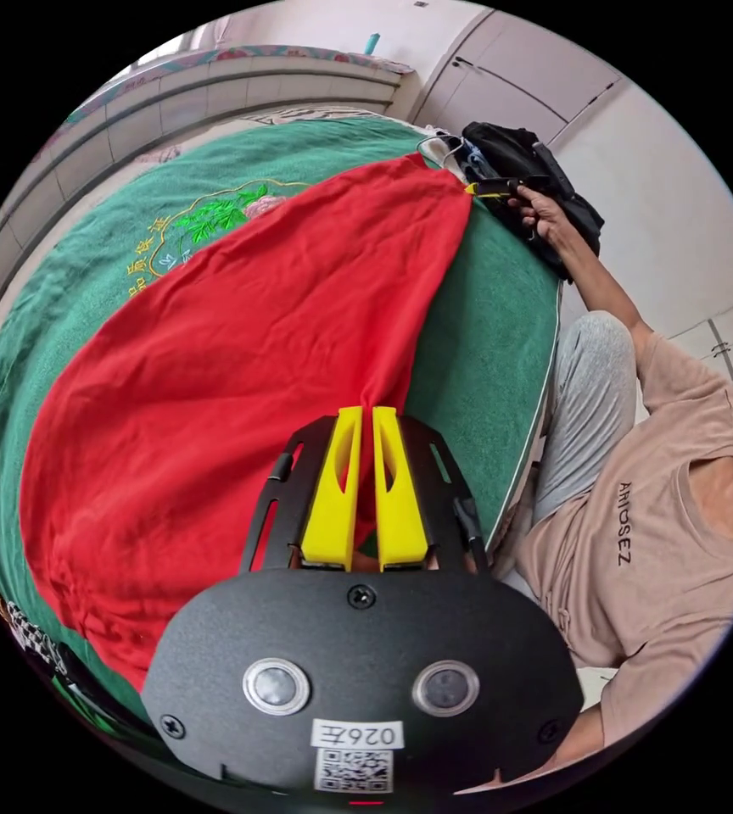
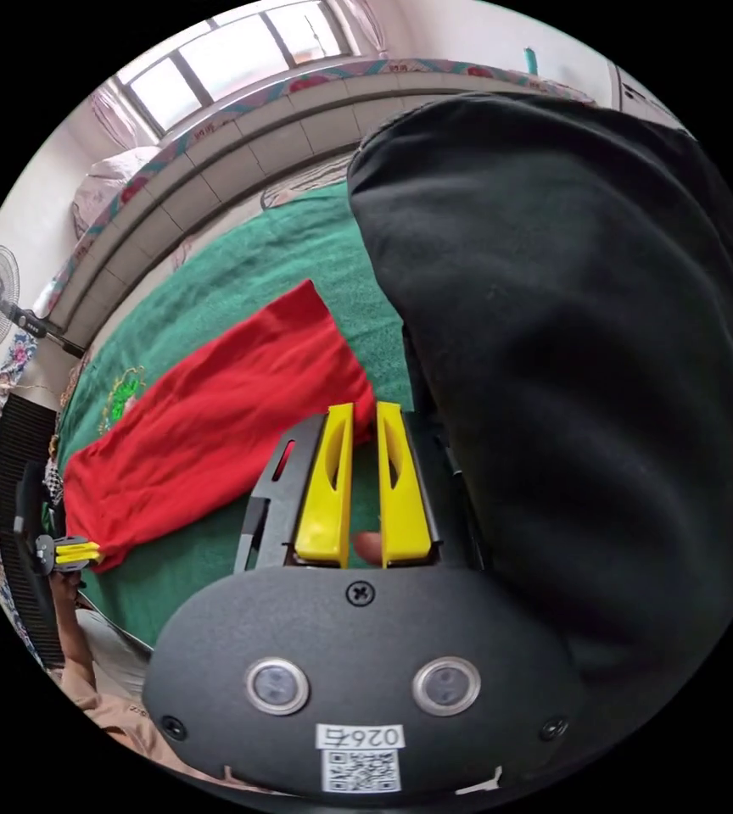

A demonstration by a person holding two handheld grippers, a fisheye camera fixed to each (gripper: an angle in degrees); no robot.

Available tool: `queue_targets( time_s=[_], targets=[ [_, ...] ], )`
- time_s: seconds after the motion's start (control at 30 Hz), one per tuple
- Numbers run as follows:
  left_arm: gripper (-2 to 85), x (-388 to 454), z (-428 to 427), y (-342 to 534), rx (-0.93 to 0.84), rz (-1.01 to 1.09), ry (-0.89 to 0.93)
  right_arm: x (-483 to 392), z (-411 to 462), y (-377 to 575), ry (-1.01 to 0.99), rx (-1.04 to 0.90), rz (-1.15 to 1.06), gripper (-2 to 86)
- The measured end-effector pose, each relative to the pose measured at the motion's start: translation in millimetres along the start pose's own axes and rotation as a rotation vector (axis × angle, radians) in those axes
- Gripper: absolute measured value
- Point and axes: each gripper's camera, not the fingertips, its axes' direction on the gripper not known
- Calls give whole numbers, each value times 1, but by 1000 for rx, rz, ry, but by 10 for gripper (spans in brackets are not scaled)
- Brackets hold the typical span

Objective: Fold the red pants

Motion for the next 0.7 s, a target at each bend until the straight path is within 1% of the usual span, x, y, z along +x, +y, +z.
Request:
queue_targets(
  time_s=[0.13, 0.2, 0.27, 0.3, 0.37, 0.43, 0.47, 0.5, 0.57, 0.6, 0.63, 0.7],
  targets=[
    [3, -7, -35, 18, 21, 28, 9, -35, -31, -17, 143, 0, -63, 55],
    [-5, -9, -59, 30, 43, 56, 7, -55, -57, -18, 244, 63, -83, 48],
    [-8, -16, -94, 50, 76, 77, -30, -89, -91, -19, 378, 175, -116, 36],
    [-8, -19, -102, 56, 98, 66, -46, -99, -97, -21, 389, 198, -134, 33],
    [-9, -47, -125, 76, 217, -57, -75, -146, -114, -37, 366, 240, -250, 23],
    [-9, -75, -128, 87, 251, -169, -57, -188, -120, -54, 295, 252, -368, 9],
    [-9, -94, -125, 92, 234, -252, -70, -217, -119, -68, 254, 244, -439, -1],
    [-9, -102, -123, 95, 221, -290, -86, -230, -118, -76, 231, 235, -475, -3],
    [-8, -127, -112, 101, 99, -370, -202, -280, -101, -109, 150, 180, -582, -7],
    [-7, -132, -108, 102, 53, -378, -226, -291, -95, -118, 141, 158, -606, -8],
    [-7, -138, -103, 105, 9, -361, -216, -309, -80, -138, 138, 112, -645, -8],
    [-7, -144, -112, 113, 34, -379, -173, -323, -50, -171, 205, 23, -661, -9]
  ],
)
